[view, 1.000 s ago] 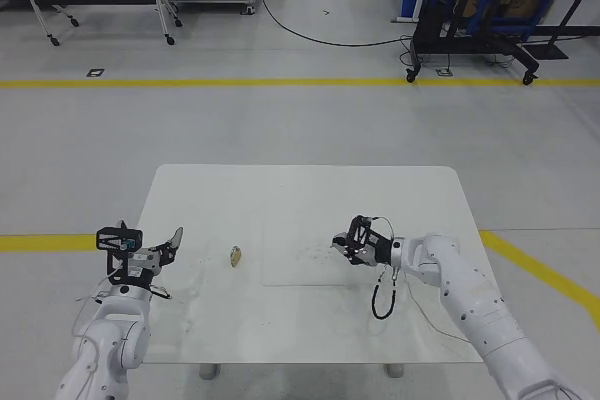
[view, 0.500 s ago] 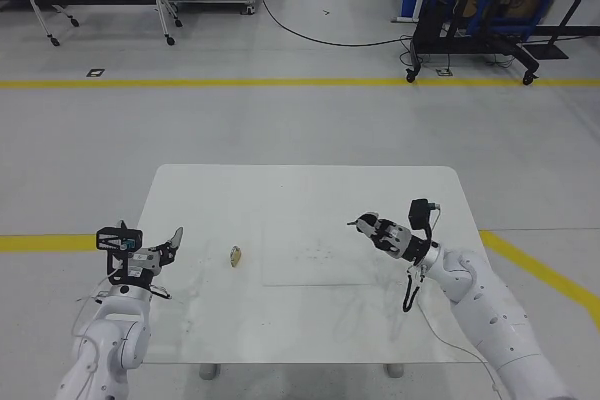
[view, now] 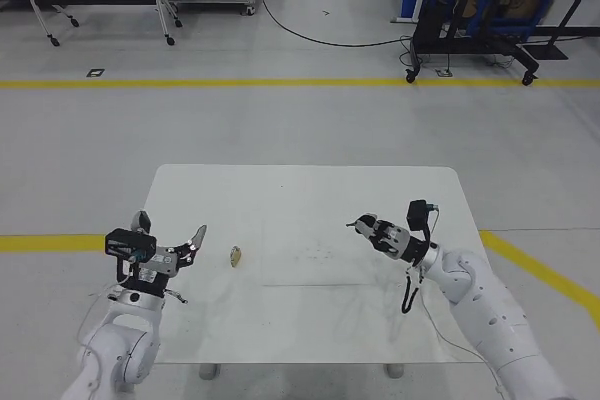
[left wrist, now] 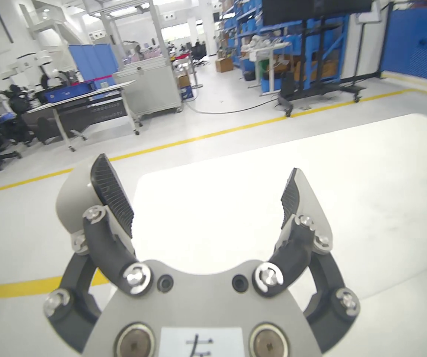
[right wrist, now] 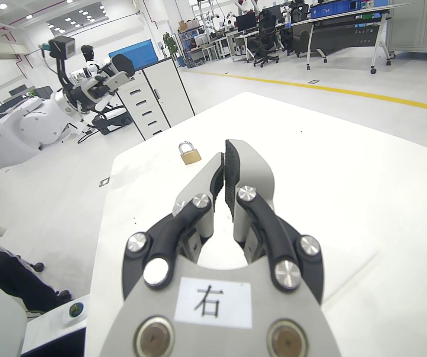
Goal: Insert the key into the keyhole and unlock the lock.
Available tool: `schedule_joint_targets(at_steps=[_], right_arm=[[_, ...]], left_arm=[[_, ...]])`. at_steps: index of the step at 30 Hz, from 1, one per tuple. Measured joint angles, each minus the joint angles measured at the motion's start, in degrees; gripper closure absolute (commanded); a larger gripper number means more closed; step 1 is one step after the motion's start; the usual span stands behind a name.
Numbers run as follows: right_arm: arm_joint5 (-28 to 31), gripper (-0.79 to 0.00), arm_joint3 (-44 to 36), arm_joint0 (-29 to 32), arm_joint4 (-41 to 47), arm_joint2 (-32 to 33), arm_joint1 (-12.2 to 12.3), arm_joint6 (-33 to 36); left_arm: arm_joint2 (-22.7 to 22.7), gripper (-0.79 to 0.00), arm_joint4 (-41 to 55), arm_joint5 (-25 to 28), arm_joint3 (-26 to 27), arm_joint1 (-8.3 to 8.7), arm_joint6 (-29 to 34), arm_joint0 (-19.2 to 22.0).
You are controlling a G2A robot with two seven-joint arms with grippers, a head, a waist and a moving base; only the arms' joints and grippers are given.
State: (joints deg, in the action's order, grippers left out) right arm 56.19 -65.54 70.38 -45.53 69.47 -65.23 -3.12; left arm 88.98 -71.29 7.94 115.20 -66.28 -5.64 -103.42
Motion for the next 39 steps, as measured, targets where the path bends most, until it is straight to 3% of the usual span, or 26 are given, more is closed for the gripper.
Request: schedule_joint_targets(at_steps=[3,7,10,14,21,23,26,33,39], right_arm=[[-1.3,0.000,0.6,-1.2,7.7,-2.2,-0.5,5.6],[1.1,0.000,1.3,-2.5,16.4,-3.6,-0.5,11.7],[1.9,0.000,1.1,-2.6,20.7,-3.5,-0.4,12.9],[1.8,0.000,-0.2,-1.9,24.0,-3.2,0.0,13.0],[1.8,0.000,-4.0,0.3,29.6,-3.4,1.5,18.1],[1.8,0.000,-4.9,0.6,31.2,-3.8,1.9,20.0],[1.8,0.000,-6.0,0.8,32.9,-3.9,2.5,22.2],[1.8,0.000,-8.3,1.5,34.2,-4.2,3.4,23.2],[1.8,0.000,-9.4,2.0,34.2,-4.2,4.0,22.9]], left_arm=[[-1.6,-0.785,18.7,12.7,0.5,-0.18,1.8,1.3],[-3.7,-0.785,43.3,25.4,-2.0,0.20,12.1,5.8],[-7.1,-0.785,58.1,28.0,-4.7,0.14,18.4,10.9],[-13.6,-0.785,68.8,29.4,-9.3,-0.59,22.7,18.7],[-27.7,-0.785,88.3,35.2,-24.6,-2.69,34.7,31.6],[-29.8,-0.785,89.8,36.2,-28.4,-3.13,36.7,33.6],[-31.8,-0.785,84.5,37.2,-32.2,-3.71,36.4,35.5],[-34.2,-0.785,68.9,38.1,-34.1,-4.62,31.5,36.1],[-35.1,-0.785,62.6,37.5,-36.7,-5.16,27.1,35.6]])
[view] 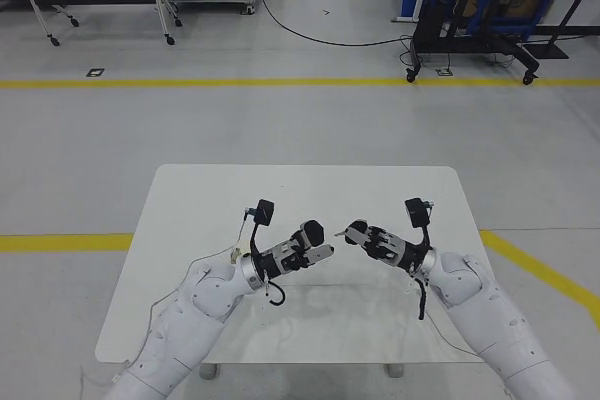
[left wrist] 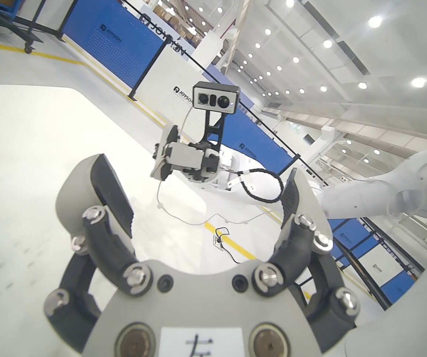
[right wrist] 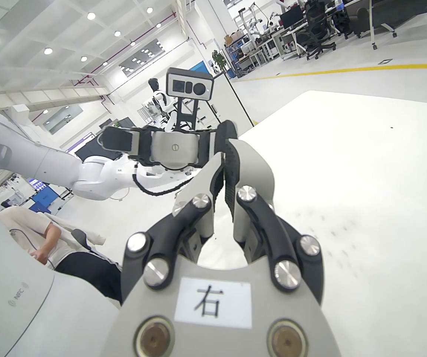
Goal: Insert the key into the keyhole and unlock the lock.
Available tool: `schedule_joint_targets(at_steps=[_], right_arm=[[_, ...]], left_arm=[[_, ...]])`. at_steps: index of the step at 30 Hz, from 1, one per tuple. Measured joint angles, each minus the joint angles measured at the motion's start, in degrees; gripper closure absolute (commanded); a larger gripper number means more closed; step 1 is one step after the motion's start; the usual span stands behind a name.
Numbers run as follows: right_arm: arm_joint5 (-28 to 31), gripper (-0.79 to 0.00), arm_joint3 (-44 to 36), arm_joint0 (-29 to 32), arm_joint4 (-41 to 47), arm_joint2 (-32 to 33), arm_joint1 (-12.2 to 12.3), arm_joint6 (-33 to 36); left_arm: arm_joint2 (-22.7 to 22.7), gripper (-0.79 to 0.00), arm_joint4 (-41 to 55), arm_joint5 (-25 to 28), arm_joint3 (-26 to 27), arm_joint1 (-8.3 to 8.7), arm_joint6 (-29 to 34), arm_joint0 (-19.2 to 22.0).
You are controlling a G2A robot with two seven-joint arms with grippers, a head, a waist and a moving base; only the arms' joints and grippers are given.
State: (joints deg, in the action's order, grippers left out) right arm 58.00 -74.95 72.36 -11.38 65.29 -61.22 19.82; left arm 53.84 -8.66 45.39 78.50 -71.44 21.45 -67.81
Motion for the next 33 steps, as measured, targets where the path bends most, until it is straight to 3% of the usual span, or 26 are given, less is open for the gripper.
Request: schedule_joint_targets(at_steps=[2,5,11,22,25,26,33], right_arm=[[0.0,0.000,-0.1,0.0,0.2,-0.2,0.2,0.1],[0.0,0.000,0.3,-0.4,0.5,-0.7,0.3,0.3],[0.0,0.000,0.7,-1.0,0.9,-1.6,0.6,0.2],[0.0,0.000,0.7,-1.3,1.2,-2.3,1.3,-0.3],[0.0,0.000,0.5,-1.2,1.0,-2.5,1.4,-0.5],[0.0,0.000,0.5,-1.2,1.0,-2.5,1.5,-0.6],[0.0,0.000,0.2,-1.4,0.7,-3.4,1.8,-0.2]], left_arm=[[-0.5,-0.782,-0.8,0.2,-0.6,-0.15,-0.3,0.0],[-1.2,-0.680,-1.3,0.4,-1.3,-0.41,-0.8,0.3],[-1.9,-0.382,-2.4,-0.2,-2.0,-0.89,-2.5,0.9],[-2.7,-0.203,-4.1,-0.6,-3.0,-1.46,-4.1,1.2],[-2.7,-0.025,-4.2,-0.6,-3.2,-1.53,-4.3,1.2],[-2.6,0.000,-4.2,-0.6,-3.2,-1.55,-4.4,1.2],[-2.5,0.000,-4.4,-0.3,-3.4,-1.65,-4.5,1.1]])
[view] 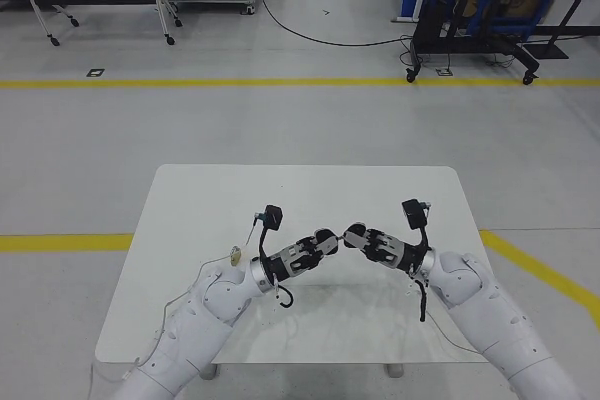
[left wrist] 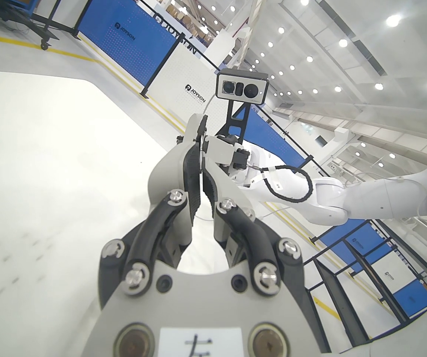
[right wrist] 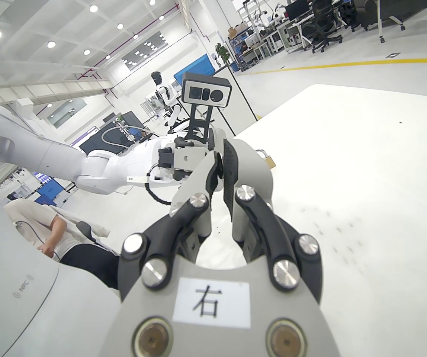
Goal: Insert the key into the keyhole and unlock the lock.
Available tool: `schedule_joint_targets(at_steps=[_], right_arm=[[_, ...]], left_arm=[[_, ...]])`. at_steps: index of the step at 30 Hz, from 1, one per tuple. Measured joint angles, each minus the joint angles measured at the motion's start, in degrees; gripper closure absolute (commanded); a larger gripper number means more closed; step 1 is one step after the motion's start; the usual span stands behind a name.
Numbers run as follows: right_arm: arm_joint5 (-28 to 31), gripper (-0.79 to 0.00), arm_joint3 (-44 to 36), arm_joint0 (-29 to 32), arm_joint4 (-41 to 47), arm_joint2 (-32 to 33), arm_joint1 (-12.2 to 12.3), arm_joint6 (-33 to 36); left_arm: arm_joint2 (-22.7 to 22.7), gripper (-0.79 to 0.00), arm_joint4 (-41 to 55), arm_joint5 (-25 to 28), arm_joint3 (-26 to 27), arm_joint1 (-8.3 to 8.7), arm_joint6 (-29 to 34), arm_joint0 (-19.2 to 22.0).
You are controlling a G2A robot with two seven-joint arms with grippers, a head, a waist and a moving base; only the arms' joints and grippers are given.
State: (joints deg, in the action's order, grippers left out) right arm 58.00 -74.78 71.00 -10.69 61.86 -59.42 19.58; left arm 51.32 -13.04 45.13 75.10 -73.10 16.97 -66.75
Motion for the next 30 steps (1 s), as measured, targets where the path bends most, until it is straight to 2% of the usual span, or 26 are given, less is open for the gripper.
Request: schedule_joint_targets(at_steps=[6,8,9,30], right_arm=[[0.0,0.000,-0.6,0.0,-0.1,-0.7,0.3,0.4],[0.0,-0.055,-0.8,0.0,0.1,-0.9,0.4,0.5],[0.0,0.000,-0.9,0.0,0.3,-0.9,0.5,0.5],[0.0,0.000,-1.5,0.0,2.6,-2.2,1.9,1.7]], left_arm=[[0.1,0.000,-0.1,-0.3,-0.2,-0.06,0.2,0.0],[0.2,0.000,-0.2,-0.4,-0.2,-0.08,0.1,-0.1],[0.4,0.000,-0.3,-0.3,-0.2,-0.08,0.0,-0.1],[2.5,0.000,-0.5,0.6,-0.5,0.24,-0.4,-1.3]])
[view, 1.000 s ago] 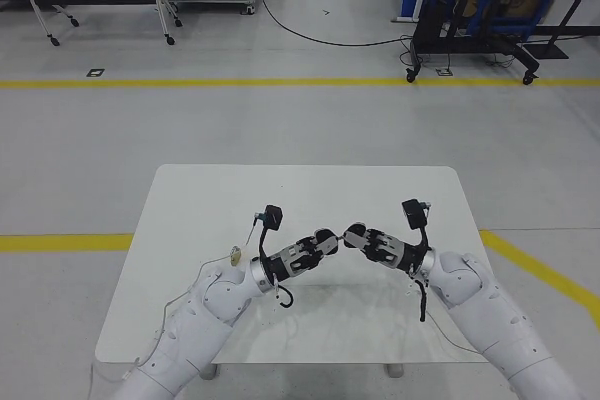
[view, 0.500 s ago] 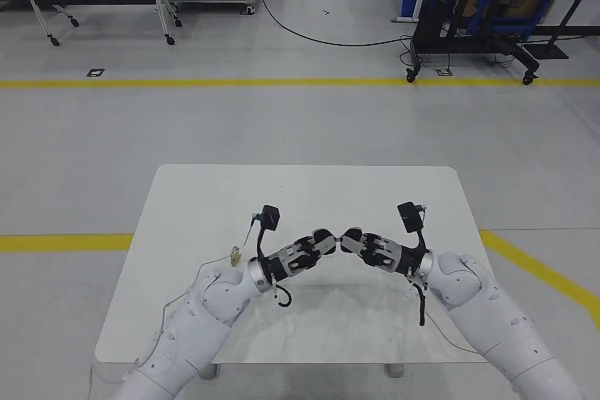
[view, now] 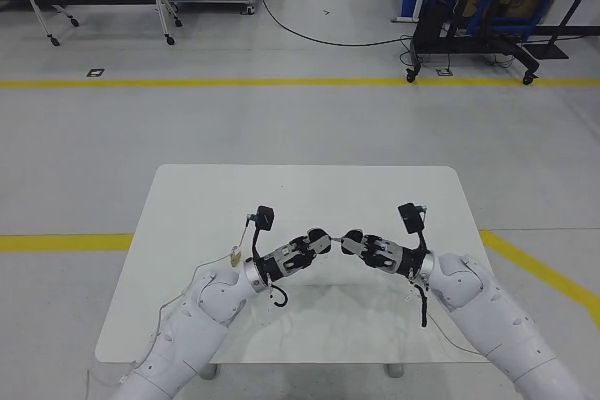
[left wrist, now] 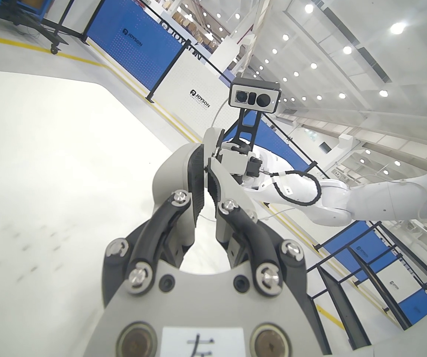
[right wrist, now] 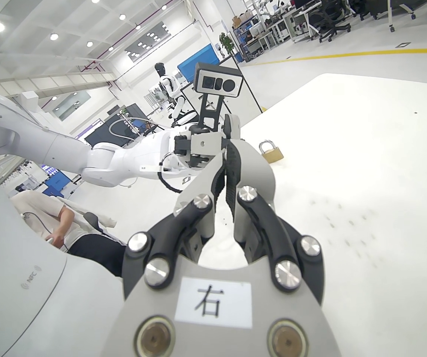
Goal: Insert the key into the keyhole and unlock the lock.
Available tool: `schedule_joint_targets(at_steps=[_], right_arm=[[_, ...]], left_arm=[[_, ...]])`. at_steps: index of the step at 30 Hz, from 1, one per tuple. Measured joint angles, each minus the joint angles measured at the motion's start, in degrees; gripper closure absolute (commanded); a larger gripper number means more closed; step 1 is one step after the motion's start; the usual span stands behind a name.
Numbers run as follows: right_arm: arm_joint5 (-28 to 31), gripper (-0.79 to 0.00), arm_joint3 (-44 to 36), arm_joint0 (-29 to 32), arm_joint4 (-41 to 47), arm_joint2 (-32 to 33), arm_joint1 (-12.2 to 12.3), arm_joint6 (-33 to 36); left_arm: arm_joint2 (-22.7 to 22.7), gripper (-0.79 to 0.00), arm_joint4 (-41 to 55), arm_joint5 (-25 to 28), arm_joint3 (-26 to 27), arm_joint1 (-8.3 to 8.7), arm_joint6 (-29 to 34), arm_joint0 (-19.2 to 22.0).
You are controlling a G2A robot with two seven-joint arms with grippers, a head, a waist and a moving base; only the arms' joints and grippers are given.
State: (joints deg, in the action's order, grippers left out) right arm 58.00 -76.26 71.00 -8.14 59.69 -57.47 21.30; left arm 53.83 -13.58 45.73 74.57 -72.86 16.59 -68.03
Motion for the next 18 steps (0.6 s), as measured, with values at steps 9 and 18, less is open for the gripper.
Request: schedule_joint_targets(at_steps=[9,18], right_arm=[[0.0,0.000,0.5,-0.9,3.7,-0.9,0.5,3.7],[0.0,0.000,0.3,-0.9,5.5,-1.0,0.9,5.4]], left_arm=[[0.2,-0.785,0.5,1.2,0.7,0.14,1.1,-0.4],[0.4,-0.465,1.7,1.3,0.1,0.09,1.4,-0.2]])
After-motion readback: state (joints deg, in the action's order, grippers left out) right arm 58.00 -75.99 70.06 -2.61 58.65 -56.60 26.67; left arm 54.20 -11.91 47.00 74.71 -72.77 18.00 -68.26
